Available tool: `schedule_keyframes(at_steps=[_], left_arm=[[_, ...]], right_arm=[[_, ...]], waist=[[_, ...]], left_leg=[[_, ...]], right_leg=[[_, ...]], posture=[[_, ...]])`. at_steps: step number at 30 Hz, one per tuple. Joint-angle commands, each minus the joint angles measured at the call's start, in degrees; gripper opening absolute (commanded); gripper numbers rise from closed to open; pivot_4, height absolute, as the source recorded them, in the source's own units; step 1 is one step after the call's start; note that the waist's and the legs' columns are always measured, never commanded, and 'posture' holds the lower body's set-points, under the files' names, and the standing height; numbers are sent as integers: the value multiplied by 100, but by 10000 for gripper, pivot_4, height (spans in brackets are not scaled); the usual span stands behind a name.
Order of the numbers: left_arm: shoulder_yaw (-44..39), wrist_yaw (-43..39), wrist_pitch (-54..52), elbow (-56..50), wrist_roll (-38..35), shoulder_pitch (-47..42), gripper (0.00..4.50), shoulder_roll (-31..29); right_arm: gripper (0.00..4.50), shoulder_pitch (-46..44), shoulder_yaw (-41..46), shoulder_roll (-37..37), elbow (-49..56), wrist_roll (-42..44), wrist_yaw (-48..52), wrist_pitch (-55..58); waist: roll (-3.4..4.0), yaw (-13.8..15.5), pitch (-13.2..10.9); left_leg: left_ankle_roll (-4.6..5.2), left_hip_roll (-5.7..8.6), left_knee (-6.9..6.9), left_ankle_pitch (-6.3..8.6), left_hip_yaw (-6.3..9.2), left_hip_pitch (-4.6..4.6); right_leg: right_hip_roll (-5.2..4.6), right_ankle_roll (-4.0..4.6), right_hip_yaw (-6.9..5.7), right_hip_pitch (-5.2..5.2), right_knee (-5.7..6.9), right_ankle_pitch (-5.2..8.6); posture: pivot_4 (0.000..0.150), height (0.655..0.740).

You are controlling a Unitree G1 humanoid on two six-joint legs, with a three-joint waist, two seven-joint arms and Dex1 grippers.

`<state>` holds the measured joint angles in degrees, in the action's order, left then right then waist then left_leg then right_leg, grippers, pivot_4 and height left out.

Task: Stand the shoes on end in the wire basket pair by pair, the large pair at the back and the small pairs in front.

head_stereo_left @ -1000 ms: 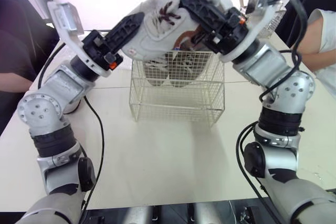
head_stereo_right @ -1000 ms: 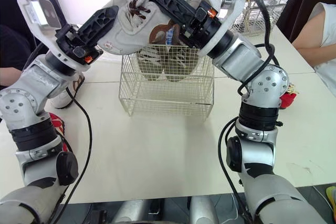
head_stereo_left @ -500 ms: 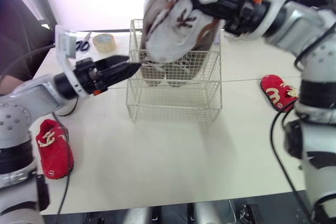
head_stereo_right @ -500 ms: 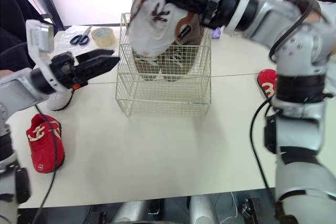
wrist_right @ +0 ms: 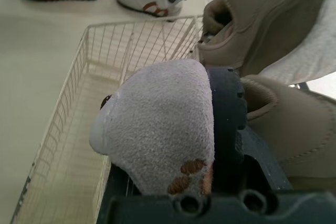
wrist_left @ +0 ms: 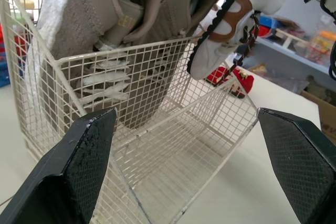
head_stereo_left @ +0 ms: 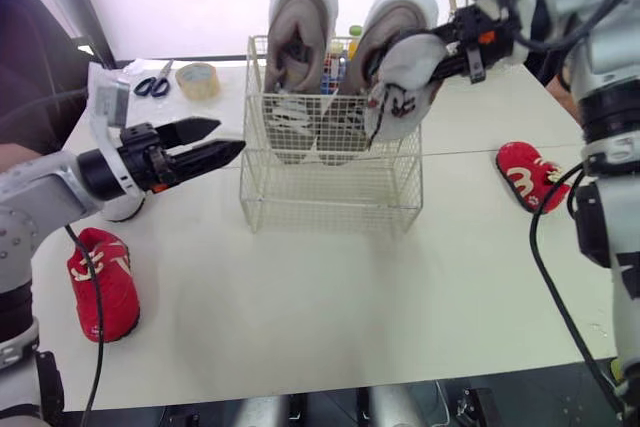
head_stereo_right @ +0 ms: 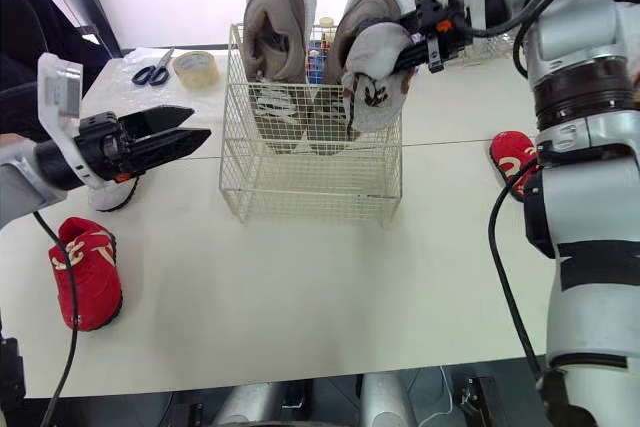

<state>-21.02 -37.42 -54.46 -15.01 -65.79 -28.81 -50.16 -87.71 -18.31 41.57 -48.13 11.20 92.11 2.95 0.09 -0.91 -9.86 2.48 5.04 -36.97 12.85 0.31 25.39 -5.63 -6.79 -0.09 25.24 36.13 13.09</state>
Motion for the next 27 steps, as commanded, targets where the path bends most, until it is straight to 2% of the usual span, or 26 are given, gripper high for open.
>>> schedule_keyframes(at_steps=[1, 9, 12, 16, 23, 27], left_arm=[[-256, 58, 172, -218, 13, 16, 44395, 15], [-260, 158, 271, -324, 82, 125, 44395, 104], [-243, 179, 302, -330, 115, 122, 45000, 127], [-215, 188, 333, -330, 175, 108, 45000, 169], [-211, 148, 382, -297, 287, 114, 45000, 174], [-256, 134, 417, -277, 405, 168, 45000, 143]], right_arm=[[8440, -156, -58, -4, -257, -268, 39, -427], [8440, 167, -148, -197, -400, -451, 39, -612], [22328, 367, -231, -152, -149, -336, 39, -502], [43463, 537, -248, -32, 183, -233, 39, -350], [44350, 672, -331, 438, 845, -154, 39, -331], [44350, 466, -121, 665, 1061, -239, 39, -403]], waist=[[0, 15, 0], [0, 23, 0], [-1, 27, 0], [1, 12, -1], [2, 7, -1], [2, 10, -1]], left_leg=[[0, 0, 0, 0, 1, -1], [-2, 2, -5, -1, 4, -5], [-2, 3, -6, -1, 5, -5], [-2, 3, -5, -2, 5, -3], [-5, 1, 0, -3, 5, -3], [-5, 1, -1, -3, 5, -3]], right_leg=[[0, 0, 0, 0, 0, 0], [0, 0, -1, -1, -1, 0], [0, 0, -2, -2, -1, 0], [0, 0, -1, -6, 2, 0], [1, 0, -2, -2, 4, 0], [1, 0, -2, -3, 4, 0]], posture=[[1500, 7400], [1500, 7400], [1500, 7400], [1500, 7400], [1500, 7400], [1500, 7400]])
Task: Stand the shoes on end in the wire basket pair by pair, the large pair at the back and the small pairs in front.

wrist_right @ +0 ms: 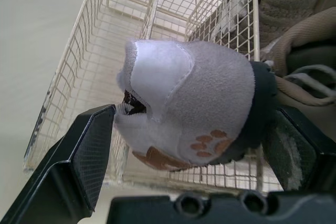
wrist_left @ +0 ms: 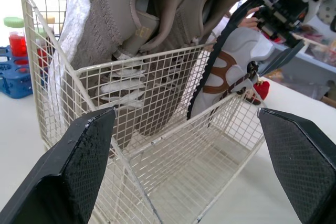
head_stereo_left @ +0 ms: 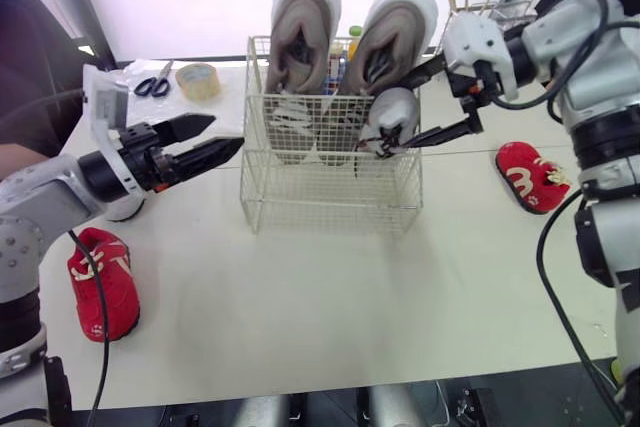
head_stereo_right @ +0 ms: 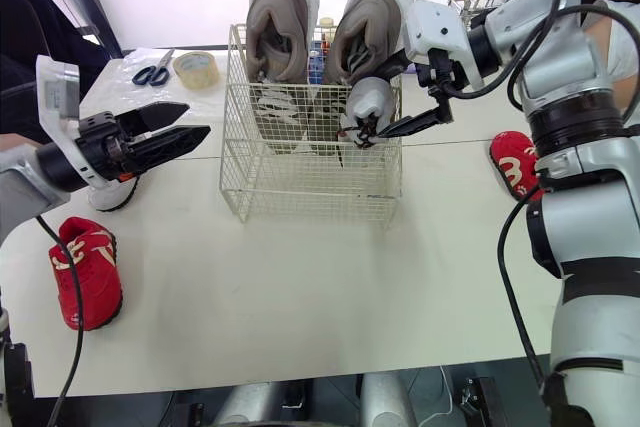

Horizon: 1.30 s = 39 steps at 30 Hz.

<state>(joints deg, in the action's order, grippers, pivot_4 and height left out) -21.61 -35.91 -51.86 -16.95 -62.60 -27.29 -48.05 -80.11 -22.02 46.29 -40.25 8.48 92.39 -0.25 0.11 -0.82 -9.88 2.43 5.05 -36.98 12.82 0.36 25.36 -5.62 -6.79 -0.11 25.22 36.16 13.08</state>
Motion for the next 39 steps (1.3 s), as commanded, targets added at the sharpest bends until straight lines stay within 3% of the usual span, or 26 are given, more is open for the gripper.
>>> schedule_keyframes(at_steps=[1, 8, 12, 17, 24, 28, 39], left_arm=[[-219, -19, 174, -82, 122, 43, 45000, -80], [-419, 266, 511, 360, 916, 110, 45000, -292], [-243, 867, 801, 1579, 1999, -380, 45000, -620], [178, 812, 928, 2963, 2787, -1233, 45000, -861], [1165, 318, 1702, 6382, 4266, -3087, 45000, -1005], [1430, 88, 2245, 7756, 4854, -3545, 45000, -936], [1179, 500, 3114, 9194, 5372, -3405, 45000, -366]], right_arm=[[44350, -342, 313, 238, 305, -2, 11, -107], [44350, -800, 892, 399, 453, 132, 10, 187], [44350, -403, 1381, 324, 2134, 1916, 11, 2075], [44350, 362, 1694, -61, 3628, 2661, -353, 3203], [44350, 1185, 1743, -631, 4687, 2910, -1048, 3660], [44350, 1270, 1770, -687, 4896, 2987, -1240, 3816], [44350, 1384, 1948, -490, 5230, 3256, -1556, 4280]], waist=[[1, 0, 0], [3, 3, -3], [4, 18, -3], [-3, 31, 1], [-11, 58, 4], [-16, 23, 5], [-52, 35, 9]], left_leg=[[0, 0, 0, 0, 0, 0], [0, 0, 1, 0, 0, 0], [2, -2, 2, 1, 1, 0], [27, -1, 0, 16, 4, 0], [13, 7, -15, 0, -1, 4], [28, 9, -15, -3, -3, 5], [58, 6, -19, 19, -3, 9]], right_leg=[[0, 0, 0, 0, 0, 0], [0, 0, 0, 1, -1, 0], [-1, 1, 1, 2, 2, 0], [-3, 0, -3, 0, 3, 0], [-5, -2, -11, 1, 17, -1], [-2, -3, -15, 2, 18, -1], [-16, -3, -12, 6, 21, -2]], posture=[[1500, 7400], [1500, 7400], [1500, 7400], [1500, 7400], [1500, 7400], [1500, 7400], [1500, 7400]])
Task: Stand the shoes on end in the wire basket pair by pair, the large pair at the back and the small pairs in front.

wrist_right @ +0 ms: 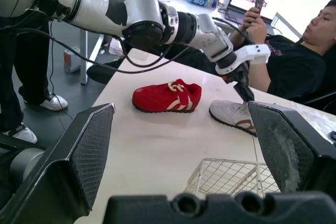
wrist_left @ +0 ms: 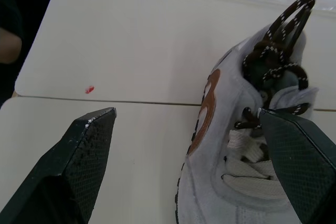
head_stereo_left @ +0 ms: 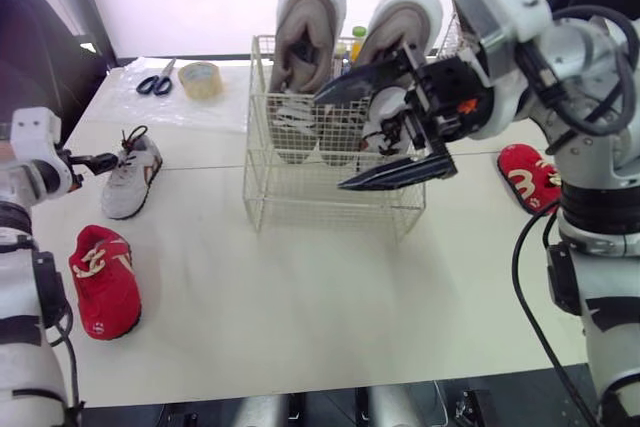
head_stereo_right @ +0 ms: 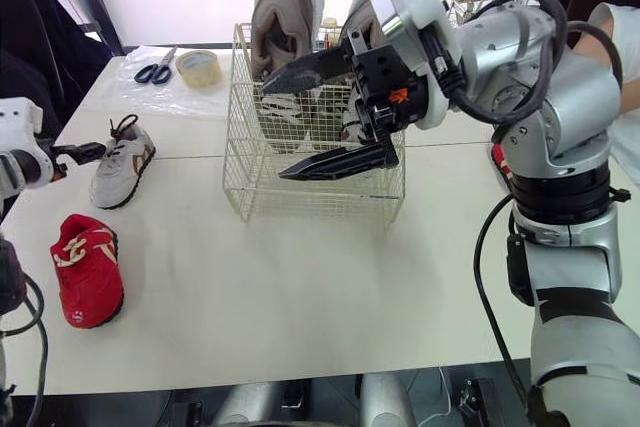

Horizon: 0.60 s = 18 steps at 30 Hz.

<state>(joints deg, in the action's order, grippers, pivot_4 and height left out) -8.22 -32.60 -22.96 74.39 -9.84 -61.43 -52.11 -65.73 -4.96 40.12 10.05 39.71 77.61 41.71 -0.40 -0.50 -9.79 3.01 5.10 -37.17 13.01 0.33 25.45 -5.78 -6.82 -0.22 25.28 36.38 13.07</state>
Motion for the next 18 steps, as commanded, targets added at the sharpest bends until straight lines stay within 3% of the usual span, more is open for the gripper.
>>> schedule_keyframes(at_steps=[1, 5, 6, 8, 15, 18], left_arm=[[-184, 209, 242, 89, 116, 23, 45000, 88], [-329, 550, 307, 224, 176, 156, 45000, 387], [-379, 634, 310, 244, 179, 177, 42479, 439], [-454, 775, 324, 266, 214, 209, 36031, 509], [-632, 888, 333, 275, 287, 210, 433, 612], [-712, 822, 346, 240, 275, 94, 148, 568]], right_arm=[[44350, -43, 259, 163, 222, 154, -82, 111], [44350, -81, 281, 282, 279, 208, -148, 272], [44778, -93, 285, 305, 287, 219, -166, 303], [45000, -107, 279, 339, 308, 211, -195, 336], [45000, -118, 247, 357, 355, 180, -333, 371], [45000, -112, 244, 352, 349, 165, -373, 350]], waist=[[-2, 2, 1], [-4, -4, 1], [-4, -1, 1], [-5, 1, 2], [-5, -13, 3], [-5, -13, 3]], left_leg=[[-4, 1, -1, 6, 0, 0], [-4, 1, -2, 9, 0, 0], [-4, 1, -2, 9, 0, 0], [-4, 1, -2, 9, 0, 0], [-5, 1, -2, 9, -1, -1], [-5, 1, -3, 9, -1, -1]], right_leg=[[-2, 0, 0, 0, 0, 0], [-3, 0, -1, 0, 1, 0], [-4, 0, -1, 0, 1, 0], [-4, 0, -1, 0, 2, 0], [-5, 0, -1, 2, 8, 0], [-5, 0, -1, 3, 11, 0]], posture=[[1500, 7400], [1500, 7400], [1500, 7400], [1500, 7400], [1500, 7400], [1500, 7400]])
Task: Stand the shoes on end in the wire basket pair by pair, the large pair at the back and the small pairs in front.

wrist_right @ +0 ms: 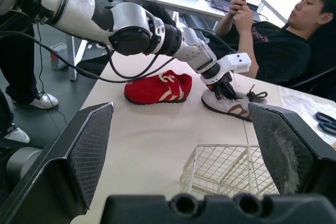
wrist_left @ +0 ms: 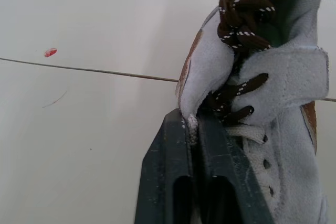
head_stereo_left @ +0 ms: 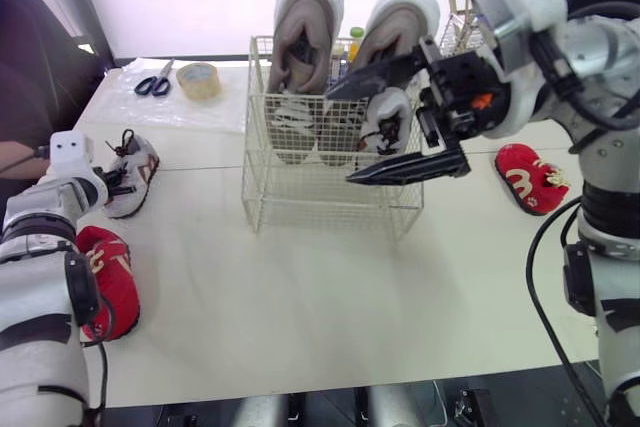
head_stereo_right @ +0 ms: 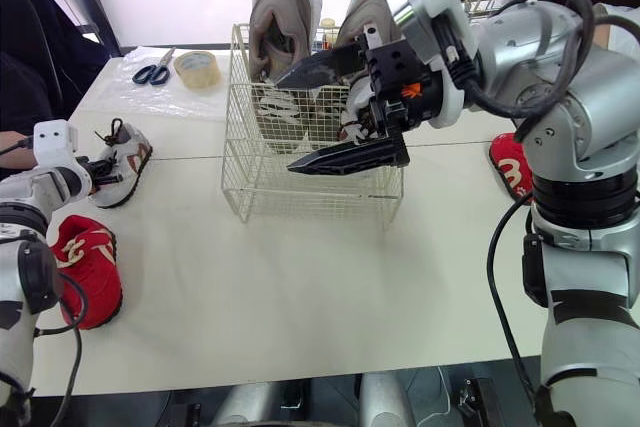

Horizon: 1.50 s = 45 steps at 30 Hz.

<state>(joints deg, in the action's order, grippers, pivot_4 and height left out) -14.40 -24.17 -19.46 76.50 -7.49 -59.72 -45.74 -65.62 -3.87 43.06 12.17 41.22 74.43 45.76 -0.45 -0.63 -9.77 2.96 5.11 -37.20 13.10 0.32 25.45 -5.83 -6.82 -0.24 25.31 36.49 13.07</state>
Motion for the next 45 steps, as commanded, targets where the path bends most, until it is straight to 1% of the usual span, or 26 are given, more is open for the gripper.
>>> schedule_keyframes(at_steps=[1, 4, 6, 8, 10, 12, 13, 15, 17, 19, 22, 26, 32, 34, 40, 43, 45], left_arm=[[-123, -73, 16, 2, 24, -147, 148, -99], [-269, -390, 268, -182, -134, -486, 148, -198], [-431, -543, 580, -375, -304, -689, 148, -224], [-708, -889, 932, -708, -621, -812, 148, -167], [-1035, -1062, 1241, -1693, -1087, -660, 148, 84], [-1326, -1028, 1022, -3365, -1699, -162, 148, 537], [-1428, -848, 775, -4347, -2028, 144, 148, 818], [-1513, -417, 488, -5712, -2422, 544, 148, 1274], [-1397, 65, 538, -7075, -2687, 871, 148, 1883], [-1268, 506, 702, -8007, -2849, 1038, 148, 2457], [-874, 844, 797, -8863, -2792, 1293, 148, 3068], [-472, 993, 1094, -9206, -2474, 1543, 148, 3421], [128, 1016, 1796, -9127, -1852, 1885, 148, 3842], [353, 940, 2176, -8928, -1563, 2018, 148, 3997], [821, 643, 3302, -8076, -1082, 2293, 148, 4447], [998, 592, 4055, -7320, -730, 2399, 148, 4666], [1003, 616, 4390, -6972, -597, 2396, 148, 4718]], right_arm=[[45000, -116, 134, 54, 135, 2, -65, -74], [45000, -69, 111, 39, 120, -62, -80, -173], [45000, -36, 100, 25, 100, -102, -83, -243], [45000, -16, 92, 0, 63, -127, -90, -309], [45000, 1, 68, -32, -16, -177, -74, -419], [45000, -10, 51, -66, -138, -256, -53, -543], [45000, -36, 46, -78, -198, -288, -46, -585], [45000, -84, 34, -91, -353, -359, 23, -681], [45000, -161, 5, -82, -502, -440, 101, -764], [45000, -236, -17, -64, -635, -519, 184, -828], [45000, -331, -58, -46, -876, -664, 335, -961], [45000, -411, -112, -100, -1040, -782, 422, -1064], [45000, -483, -134, -249, -1126, -862, 491, -1213], [45000, -518, -132, -292, -1153, -895, 491, -1250], [45000, -551, -127, -334, -1039, -890, 449, -1162], [45000, -504, -59, -241, -968, -854, 450, -1099], [45000, -504, -63, -258, -907, -843, 395, -1040]], waist=[[0, 1, 0], [-6, 16, -3], [-25, 18, -9], [-37, 7, -8], [-39, -5, -8], [-39, -3, -8], [-38, -6, -7], [-38, -12, -6], [-38, -11, -6], [-39, -2, -7], [-40, 5, -7], [-33, -5, -3], [-33, 11, -4], [-34, 35, -3], [-34, 117, -3], [-34, 141, -3], [-34, 139, -3]], left_leg=[[0, 0, -1, 0, 0, 0], [0, 0, -2, 0, 0, 2], [0, 1, -4, 0, 0, 4], [0, 0, -5, 0, 1, 9], [1, 1, -4, 1, 1, 13], [0, 2, -4, 2, -1, 14], [-3, 2, -5, 0, -1, 14], [-16, 3, -4, -7, -3, 11], [-15, 4, -6, -8, -3, 10], [-13, 4, -6, -11, -3, 10], [-19, 2, -9, -14, -2, 11], [-23, 2, -6, -15, -3, -5], [-15, -2, -10, -20, -3, -6], [-16, -1, -11, -20, -2, -6], [-23, 0, -15, -15, -2, -5], [-19, 0, -15, -12, -3, -5], [3, 0, -16, 1, -2, -5]], right_leg=[[0, 0, 0, 0, 0, 0], [0, 0, -1, 0, 0, 0], [0, 0, -2, 1, -1, 0], [0, 0, -3, 3, -4, 0], [-2, 0, -3, 3, -11, 0], [-6, -1, -3, 2, -13, 0], [-8, -1, -2, 1, -14, -1], [-10, -1, 2, -6, -19, -1], [-8, -1, 2, -7, -20, -1], [-6, -1, 2, -6, -18, -1], [-3, -1, 1, -7, -21, -1], [-1, -1, 2, -18, -21, -1], [4, -1, 2, -21, -21, -1], [4, -1, 1, -24, -23, -1], [2, -1, 1, -26, -28, -1], [2, 0, 1, -25, -29, -1], [1, 0, 1, -26, -30, -1]], posture=[[1500, 7400], [1500, 7400], [1500, 7400], [1500, 7400], [1500, 7400], [1500, 7400], [1500, 7400], [1500, 7400], [1500, 7400], [1500, 7400], [1500, 7400], [1500, 7400], [1500, 7400], [1500, 7400], [1500, 7400], [1500, 7400], [1500, 7400]])
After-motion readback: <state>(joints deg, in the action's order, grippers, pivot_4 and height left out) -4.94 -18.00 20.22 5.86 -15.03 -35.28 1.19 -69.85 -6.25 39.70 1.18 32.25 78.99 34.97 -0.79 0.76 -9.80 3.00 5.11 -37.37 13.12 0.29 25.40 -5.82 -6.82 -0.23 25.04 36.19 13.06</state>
